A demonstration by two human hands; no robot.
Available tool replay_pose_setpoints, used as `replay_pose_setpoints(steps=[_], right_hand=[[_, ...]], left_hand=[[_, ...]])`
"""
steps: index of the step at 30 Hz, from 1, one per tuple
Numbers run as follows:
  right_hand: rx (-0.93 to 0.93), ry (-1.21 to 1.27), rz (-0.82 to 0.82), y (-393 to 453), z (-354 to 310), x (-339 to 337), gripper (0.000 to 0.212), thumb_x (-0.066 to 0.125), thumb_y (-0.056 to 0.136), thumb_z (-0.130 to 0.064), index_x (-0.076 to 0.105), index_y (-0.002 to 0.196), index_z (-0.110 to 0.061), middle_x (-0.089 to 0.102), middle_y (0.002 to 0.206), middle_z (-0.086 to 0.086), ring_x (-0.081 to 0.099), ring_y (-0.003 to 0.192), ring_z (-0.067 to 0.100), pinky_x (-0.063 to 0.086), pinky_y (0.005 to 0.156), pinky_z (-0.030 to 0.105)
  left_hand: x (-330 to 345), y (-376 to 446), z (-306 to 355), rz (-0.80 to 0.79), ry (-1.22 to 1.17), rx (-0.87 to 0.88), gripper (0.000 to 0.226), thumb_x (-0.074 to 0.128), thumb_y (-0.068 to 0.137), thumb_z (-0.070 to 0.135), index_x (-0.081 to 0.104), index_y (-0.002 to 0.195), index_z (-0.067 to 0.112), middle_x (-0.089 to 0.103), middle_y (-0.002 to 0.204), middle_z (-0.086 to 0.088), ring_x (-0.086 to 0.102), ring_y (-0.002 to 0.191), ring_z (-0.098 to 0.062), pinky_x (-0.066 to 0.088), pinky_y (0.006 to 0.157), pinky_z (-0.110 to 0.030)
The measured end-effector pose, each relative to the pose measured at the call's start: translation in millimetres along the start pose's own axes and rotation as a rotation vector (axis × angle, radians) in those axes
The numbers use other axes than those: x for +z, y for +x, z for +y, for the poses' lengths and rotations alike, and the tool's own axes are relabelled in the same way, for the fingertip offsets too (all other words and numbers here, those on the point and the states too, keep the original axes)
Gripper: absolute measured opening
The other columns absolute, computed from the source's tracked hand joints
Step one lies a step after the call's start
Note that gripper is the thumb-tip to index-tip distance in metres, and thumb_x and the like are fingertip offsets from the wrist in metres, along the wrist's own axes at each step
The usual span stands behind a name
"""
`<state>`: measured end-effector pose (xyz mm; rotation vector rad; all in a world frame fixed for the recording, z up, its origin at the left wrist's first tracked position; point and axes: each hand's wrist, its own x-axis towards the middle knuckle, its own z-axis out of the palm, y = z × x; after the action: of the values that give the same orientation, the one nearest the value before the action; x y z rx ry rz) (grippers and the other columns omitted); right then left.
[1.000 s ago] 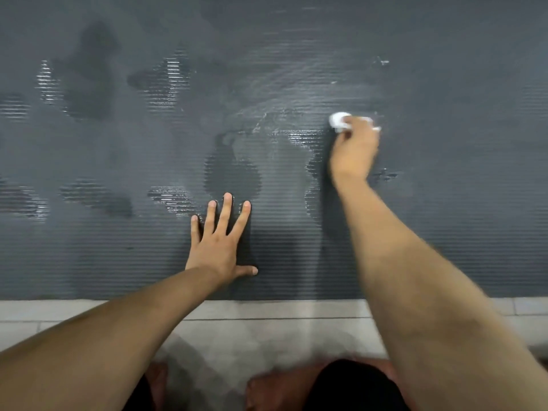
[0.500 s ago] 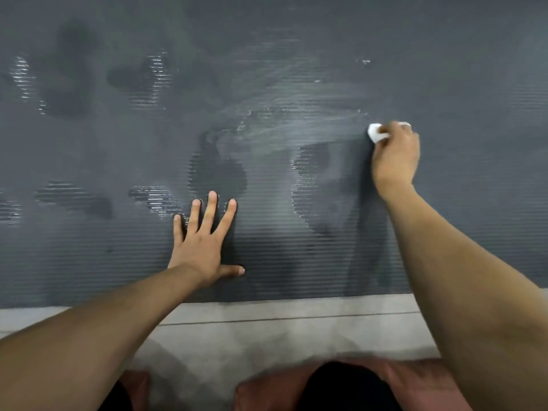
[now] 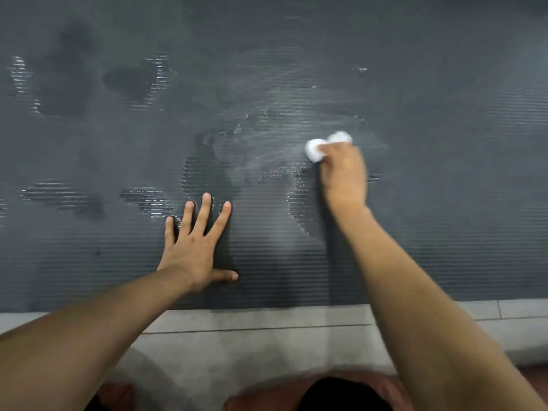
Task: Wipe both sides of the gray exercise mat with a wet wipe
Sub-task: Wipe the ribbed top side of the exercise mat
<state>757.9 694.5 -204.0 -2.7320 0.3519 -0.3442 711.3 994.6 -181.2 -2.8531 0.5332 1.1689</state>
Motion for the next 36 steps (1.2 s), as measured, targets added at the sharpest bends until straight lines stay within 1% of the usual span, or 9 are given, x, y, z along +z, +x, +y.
replay_pose_setpoints(steps=[3,7,12,16,19,22,26,32,36], right_hand=[[0.391,-0.073,0.197,14.5,70.6,-22.3,0.031,0.041,0.082,-0.008,0.068,0.096,-0.016,0.060,0.104,0.010,0.054,0.089,0.033,0.037,0.072,0.034],[0.496,-0.001,0.245,32.1,33.6,1.5,0.026,0.043,0.082,-0.006,0.066,0.086,-0.018,0.056,0.096,0.011,0.049,0.085,0.021,0.046,0.091,0.037],[-0.066,0.137,-0.123,35.3,-91.7,65.0,0.027,0.048,0.077,-0.004,0.070,0.087,-0.016,0.058,0.090,0.006,0.055,0.082,0.024,0.045,0.068,0.034],[-0.516,0.086,-0.168,51.9,-79.2,63.6,0.030,0.043,0.090,-0.020,0.069,0.103,-0.017,0.062,0.102,0.008,0.056,0.096,0.024,0.041,0.082,0.030],[-0.280,-0.127,-0.056,86.7,6.3,31.5,0.028,0.045,0.091,-0.023,0.067,0.106,-0.017,0.061,0.107,0.007,0.052,0.102,0.025,0.037,0.083,0.030],[0.238,-0.147,0.132,107.9,74.3,-2.4,0.017,0.050,0.079,-0.032,0.053,0.075,-0.016,0.048,0.080,0.006,0.037,0.075,0.026,0.032,0.068,0.029],[0.314,-0.097,0.174,106.4,28.0,23.7,0.012,0.048,0.077,-0.015,0.053,0.075,-0.025,0.049,0.088,-0.003,0.037,0.082,0.019,0.034,0.077,0.028],[-0.237,0.196,-0.337,21.3,-197.8,91.9,0.024,0.054,0.080,-0.003,0.074,0.087,-0.015,0.059,0.094,0.008,0.055,0.086,0.026,0.039,0.067,0.031],[-0.509,0.186,-0.517,-5.1,-218.7,68.8,0.019,0.054,0.084,-0.006,0.072,0.088,-0.012,0.059,0.097,0.013,0.055,0.093,0.034,0.037,0.071,0.035]], left_hand=[[0.4,-0.3,0.5,-0.001,0.008,-0.003,0.140,0.069,0.069,0.081,-0.045,0.142,0.044,-0.052,0.153,0.002,-0.035,0.149,-0.032,-0.008,0.123,-0.062],[-0.2,-0.5,2.9,-0.005,0.016,-0.008,0.141,0.070,0.069,0.080,-0.044,0.143,0.043,-0.052,0.153,0.002,-0.035,0.149,-0.032,-0.010,0.123,-0.061],[-0.4,-0.3,2.9,0.001,0.049,-0.016,0.141,0.068,0.071,0.081,-0.047,0.141,0.041,-0.052,0.153,0.000,-0.034,0.150,-0.033,-0.006,0.123,-0.062],[0.8,0.2,3.0,0.004,0.051,-0.013,0.141,0.068,0.071,0.081,-0.047,0.142,0.040,-0.052,0.153,-0.001,-0.034,0.149,-0.034,-0.006,0.123,-0.062],[1.6,0.2,3.2,0.003,0.034,-0.009,0.140,0.068,0.071,0.080,-0.048,0.141,0.041,-0.054,0.151,0.000,-0.036,0.148,-0.034,-0.007,0.123,-0.062],[2.0,0.6,4.1,0.006,0.034,-0.016,0.141,0.068,0.071,0.079,-0.049,0.140,0.041,-0.055,0.150,0.000,-0.037,0.148,-0.033,-0.008,0.123,-0.062],[1.2,-0.3,4.8,-0.002,0.025,-0.018,0.141,0.070,0.071,0.078,-0.048,0.140,0.041,-0.055,0.150,0.001,-0.037,0.147,-0.033,-0.008,0.122,-0.063],[-0.6,-1.2,3.9,-0.025,0.079,-0.021,0.133,0.068,0.075,0.077,-0.029,0.155,0.033,-0.040,0.161,-0.003,-0.034,0.149,-0.035,-0.009,0.121,-0.065],[-2.1,-7.0,-1.4,0.019,0.031,0.033,0.124,0.066,0.077,0.076,-0.010,0.161,0.028,-0.018,0.169,-0.003,-0.025,0.153,-0.035,-0.009,0.122,-0.063]])
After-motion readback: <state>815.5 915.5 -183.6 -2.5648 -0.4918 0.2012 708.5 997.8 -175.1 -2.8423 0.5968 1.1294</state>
